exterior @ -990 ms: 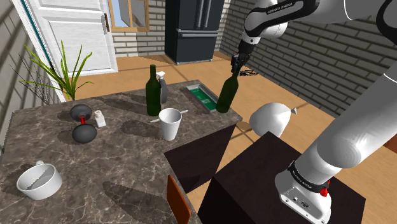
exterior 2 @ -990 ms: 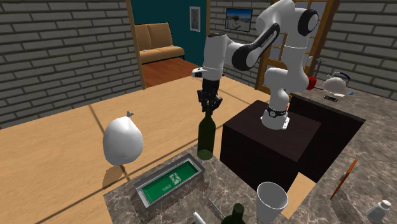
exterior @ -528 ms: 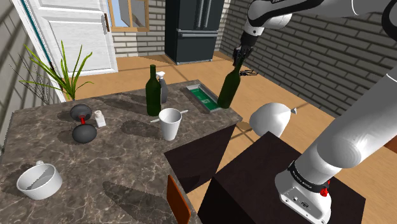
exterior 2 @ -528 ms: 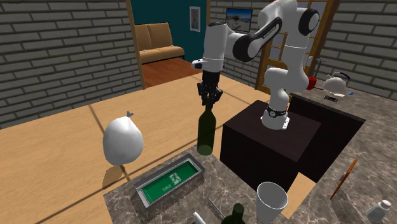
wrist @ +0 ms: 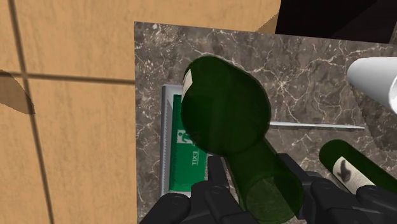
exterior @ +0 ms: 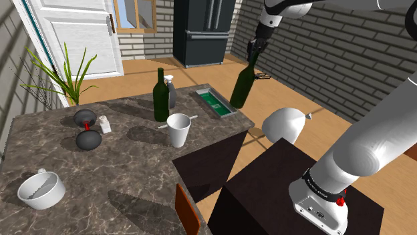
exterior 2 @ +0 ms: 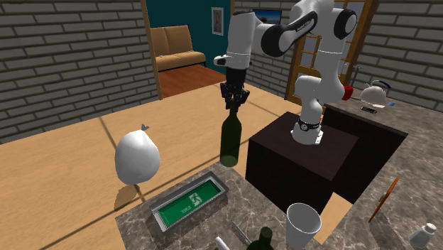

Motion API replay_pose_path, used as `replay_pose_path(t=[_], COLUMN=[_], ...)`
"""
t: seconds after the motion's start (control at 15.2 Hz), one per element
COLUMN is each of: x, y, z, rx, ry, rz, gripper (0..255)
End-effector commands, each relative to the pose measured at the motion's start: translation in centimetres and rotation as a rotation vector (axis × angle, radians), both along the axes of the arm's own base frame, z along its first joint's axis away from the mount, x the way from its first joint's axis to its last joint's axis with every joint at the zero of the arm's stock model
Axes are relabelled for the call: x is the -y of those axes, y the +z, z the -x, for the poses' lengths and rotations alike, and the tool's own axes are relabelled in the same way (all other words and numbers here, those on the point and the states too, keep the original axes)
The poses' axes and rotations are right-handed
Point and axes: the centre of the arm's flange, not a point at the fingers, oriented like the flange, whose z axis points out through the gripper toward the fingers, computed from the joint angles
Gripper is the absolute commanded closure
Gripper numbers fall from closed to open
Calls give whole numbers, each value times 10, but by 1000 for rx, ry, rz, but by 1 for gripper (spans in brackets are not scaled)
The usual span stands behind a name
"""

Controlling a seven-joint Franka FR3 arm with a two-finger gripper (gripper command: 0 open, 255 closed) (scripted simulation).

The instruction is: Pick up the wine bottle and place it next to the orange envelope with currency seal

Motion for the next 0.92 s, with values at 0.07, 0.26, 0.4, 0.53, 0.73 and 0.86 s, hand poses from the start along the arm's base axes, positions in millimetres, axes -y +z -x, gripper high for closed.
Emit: replay_pose_path(t=[0.07,0.26,0.4,0.53,0.73,0.86], x=[1,1,1,1,1,1], y=[17,32,43,54,69,80], z=[0,0,0,0,0,0], rx=[0,0,0,0,0,0], ry=[0,0,0,0,0,0], rz=[0,0,0,0,0,0], gripper=[255,255,255,255,255,255])
